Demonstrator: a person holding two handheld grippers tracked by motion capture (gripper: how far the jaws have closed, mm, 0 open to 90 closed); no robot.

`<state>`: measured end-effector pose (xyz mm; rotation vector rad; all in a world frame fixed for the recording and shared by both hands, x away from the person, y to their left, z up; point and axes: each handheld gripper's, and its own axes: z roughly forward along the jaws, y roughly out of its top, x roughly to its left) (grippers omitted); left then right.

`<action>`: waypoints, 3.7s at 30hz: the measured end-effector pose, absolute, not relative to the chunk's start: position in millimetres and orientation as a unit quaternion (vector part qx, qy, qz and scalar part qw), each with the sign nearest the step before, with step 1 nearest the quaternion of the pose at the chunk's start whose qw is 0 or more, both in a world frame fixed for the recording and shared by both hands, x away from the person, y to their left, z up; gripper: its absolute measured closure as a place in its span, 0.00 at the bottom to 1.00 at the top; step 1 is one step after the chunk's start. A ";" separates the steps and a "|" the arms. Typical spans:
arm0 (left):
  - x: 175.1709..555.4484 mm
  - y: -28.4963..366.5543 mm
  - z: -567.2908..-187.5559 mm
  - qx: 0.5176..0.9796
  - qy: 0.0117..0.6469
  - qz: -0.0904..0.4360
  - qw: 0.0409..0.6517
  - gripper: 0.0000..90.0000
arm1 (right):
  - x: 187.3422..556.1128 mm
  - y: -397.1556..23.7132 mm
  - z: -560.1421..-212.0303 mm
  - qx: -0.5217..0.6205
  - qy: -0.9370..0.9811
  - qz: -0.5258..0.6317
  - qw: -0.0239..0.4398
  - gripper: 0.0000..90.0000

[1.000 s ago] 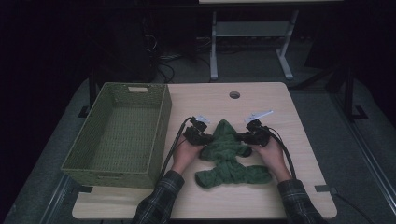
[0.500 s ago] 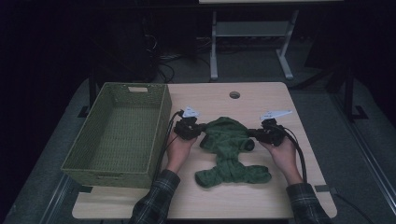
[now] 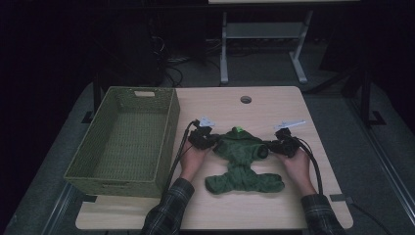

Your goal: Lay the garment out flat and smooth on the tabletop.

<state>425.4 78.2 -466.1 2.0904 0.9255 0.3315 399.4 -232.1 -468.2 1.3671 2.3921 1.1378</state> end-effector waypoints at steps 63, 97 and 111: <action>237.5 131.5 -473.0 0.883 0.250 0.119 0.379 0.14 | 290.3 -175.4 -412.1 0.352 0.821 0.430 0.133 0.62; 236.7 136.2 -477.0 0.885 0.255 0.107 0.375 0.14 | 262.3 -53.8 -463.7 0.226 0.900 0.360 0.094 0.79; 236.9 136.6 -476.8 0.886 0.254 0.108 0.372 0.14 | 258.3 -58.0 -460.6 0.245 0.889 0.378 0.078 0.96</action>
